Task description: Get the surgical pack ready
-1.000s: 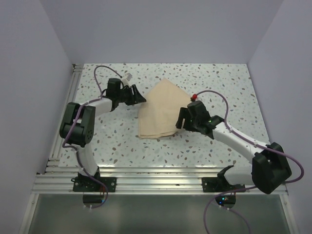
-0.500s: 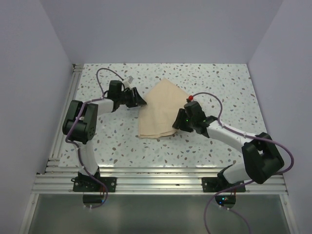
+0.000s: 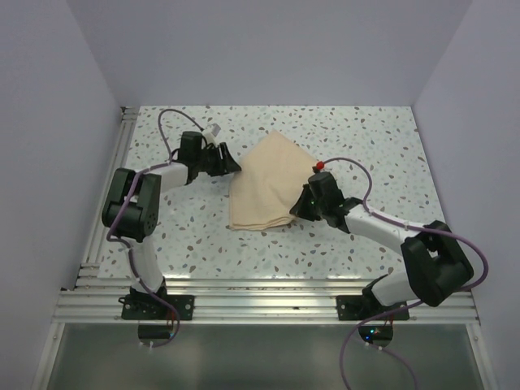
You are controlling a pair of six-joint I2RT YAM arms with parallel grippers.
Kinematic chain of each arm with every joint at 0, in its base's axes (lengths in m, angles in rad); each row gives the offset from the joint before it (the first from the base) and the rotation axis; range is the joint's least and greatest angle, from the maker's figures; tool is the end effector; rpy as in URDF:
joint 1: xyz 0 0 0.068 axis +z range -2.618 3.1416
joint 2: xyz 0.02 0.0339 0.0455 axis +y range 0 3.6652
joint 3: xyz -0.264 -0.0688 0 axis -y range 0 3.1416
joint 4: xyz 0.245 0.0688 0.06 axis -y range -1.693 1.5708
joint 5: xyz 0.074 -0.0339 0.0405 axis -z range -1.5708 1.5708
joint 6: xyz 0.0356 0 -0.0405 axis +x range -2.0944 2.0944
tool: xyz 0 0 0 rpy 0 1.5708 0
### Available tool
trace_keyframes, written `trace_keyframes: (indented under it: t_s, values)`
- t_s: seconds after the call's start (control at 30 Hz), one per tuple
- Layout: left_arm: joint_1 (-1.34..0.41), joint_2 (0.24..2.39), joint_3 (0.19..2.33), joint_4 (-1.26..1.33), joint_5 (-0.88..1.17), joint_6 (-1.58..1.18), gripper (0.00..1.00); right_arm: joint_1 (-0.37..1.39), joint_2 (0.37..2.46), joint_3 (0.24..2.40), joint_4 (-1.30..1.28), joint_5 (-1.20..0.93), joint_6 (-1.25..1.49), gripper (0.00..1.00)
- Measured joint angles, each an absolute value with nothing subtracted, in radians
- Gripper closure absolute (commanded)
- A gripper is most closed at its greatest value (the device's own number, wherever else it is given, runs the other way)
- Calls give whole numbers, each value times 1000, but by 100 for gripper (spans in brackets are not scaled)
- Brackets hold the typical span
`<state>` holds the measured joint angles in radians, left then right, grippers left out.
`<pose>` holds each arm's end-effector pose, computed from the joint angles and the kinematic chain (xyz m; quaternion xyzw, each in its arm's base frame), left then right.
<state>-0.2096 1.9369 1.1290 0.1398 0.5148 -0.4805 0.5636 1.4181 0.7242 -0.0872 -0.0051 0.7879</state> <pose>0.3970 -0.1024 0.1593 -0.0075 0.8772 -0.3582 0.3195 0.2403 0.1521 0.1867 0.1023 0.9174 0.2424 0.2987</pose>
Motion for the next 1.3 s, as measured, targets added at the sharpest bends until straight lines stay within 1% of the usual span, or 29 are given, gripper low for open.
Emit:
trace_keyframes:
  t_s: [0.13,0.27,0.37,0.4,0.43,0.5,0.97,1.17,1.3]
  values:
    - [-210,1937,1151,144,521,-472,48,563,1418,712,-69,-14,792,100]
    - [-210,1939,1159,149,530,-464,53,563,1418,707,-60,-16,793,100]
    - [-211,1951,1163,151,533,-460,65,563,1420,704,-53,-17,793,100]
    - [-211,1959,1164,151,535,-460,80,563,1422,702,-49,-17,793,100]
    - [-212,1967,1164,150,535,-461,89,564,1424,700,-45,-17,793,100]
    - [-212,1985,1165,148,533,-459,100,564,1437,695,-33,-17,793,100]
    - [-230,1988,1150,116,435,-464,100,529,1544,681,56,-16,789,100]
    - [-266,1843,945,162,324,-529,100,438,1555,682,69,-46,765,100]
    - [-344,1700,768,217,205,-598,100,401,1578,705,67,-45,743,100]
